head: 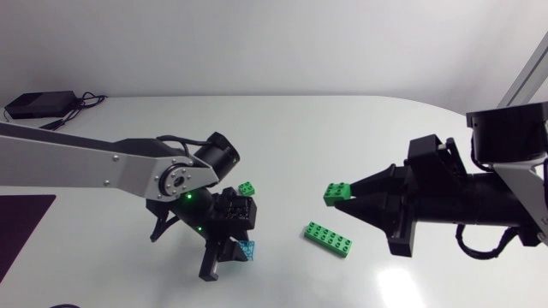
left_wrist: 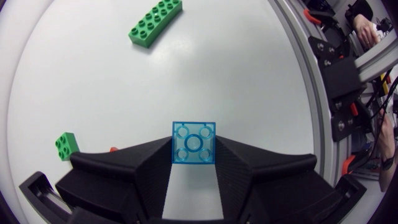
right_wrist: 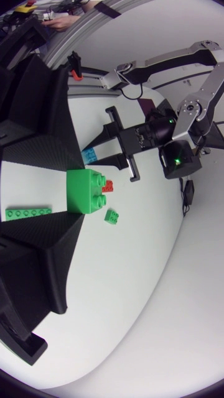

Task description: Separate the duplo bricks

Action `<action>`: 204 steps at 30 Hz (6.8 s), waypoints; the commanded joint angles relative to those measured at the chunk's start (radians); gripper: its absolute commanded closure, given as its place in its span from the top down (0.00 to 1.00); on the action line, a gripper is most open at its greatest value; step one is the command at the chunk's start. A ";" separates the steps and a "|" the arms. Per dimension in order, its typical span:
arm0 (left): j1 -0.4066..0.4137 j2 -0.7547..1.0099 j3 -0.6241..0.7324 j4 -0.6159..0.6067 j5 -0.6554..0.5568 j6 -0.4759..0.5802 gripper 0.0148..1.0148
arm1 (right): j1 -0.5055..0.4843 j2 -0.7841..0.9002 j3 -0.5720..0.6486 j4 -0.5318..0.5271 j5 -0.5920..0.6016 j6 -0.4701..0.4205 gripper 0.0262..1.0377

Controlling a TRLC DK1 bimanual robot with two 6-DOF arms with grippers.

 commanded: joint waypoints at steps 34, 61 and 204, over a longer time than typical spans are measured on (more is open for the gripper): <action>0.079 -0.206 -0.064 0.106 -0.028 -0.163 0.97 | 0.198 0.862 0.344 0.421 0.297 0.018 0.23; 0.274 -0.219 -0.037 0.130 0.038 -0.265 0.97 | 0.267 1.072 0.497 0.416 0.324 0.009 0.25; 0.397 -0.600 -0.165 -0.072 0.101 -0.403 0.97 | 0.132 0.059 0.264 -0.348 0.479 0.173 0.85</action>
